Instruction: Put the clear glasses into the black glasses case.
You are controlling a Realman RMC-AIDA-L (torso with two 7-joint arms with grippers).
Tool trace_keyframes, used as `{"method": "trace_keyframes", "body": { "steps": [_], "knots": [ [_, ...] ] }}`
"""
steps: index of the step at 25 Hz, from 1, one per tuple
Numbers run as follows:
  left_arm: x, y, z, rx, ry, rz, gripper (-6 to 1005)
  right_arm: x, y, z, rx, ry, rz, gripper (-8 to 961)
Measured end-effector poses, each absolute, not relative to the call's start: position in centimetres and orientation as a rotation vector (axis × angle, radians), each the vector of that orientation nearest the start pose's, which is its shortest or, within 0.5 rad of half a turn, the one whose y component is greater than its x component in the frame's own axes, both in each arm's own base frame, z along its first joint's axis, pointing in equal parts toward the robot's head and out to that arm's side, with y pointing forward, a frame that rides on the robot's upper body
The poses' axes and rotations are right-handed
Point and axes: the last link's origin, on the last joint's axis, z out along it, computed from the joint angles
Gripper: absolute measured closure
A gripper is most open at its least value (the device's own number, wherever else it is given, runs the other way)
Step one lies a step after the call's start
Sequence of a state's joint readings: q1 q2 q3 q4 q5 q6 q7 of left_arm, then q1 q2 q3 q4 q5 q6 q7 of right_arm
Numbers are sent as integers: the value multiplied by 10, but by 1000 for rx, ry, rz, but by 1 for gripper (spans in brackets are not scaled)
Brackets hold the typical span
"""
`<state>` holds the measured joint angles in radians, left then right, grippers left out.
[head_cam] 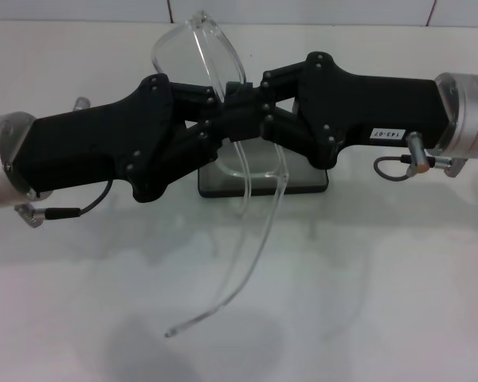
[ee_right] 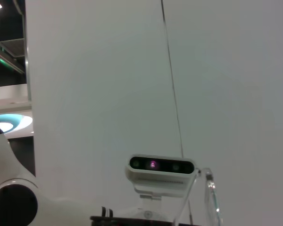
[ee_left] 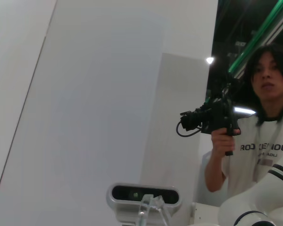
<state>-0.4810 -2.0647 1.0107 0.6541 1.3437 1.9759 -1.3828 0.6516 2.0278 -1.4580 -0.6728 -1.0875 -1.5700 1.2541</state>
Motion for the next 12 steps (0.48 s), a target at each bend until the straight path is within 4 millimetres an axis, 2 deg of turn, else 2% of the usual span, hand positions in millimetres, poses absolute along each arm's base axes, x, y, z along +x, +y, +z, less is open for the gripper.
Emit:
{"method": "trace_keyframes", "body": {
  "steps": [12],
  "knots": [
    [-187,285,26,-2761,-297,-1611,913,110,331,-26,-2881,21,1381,885]
  ]
}}
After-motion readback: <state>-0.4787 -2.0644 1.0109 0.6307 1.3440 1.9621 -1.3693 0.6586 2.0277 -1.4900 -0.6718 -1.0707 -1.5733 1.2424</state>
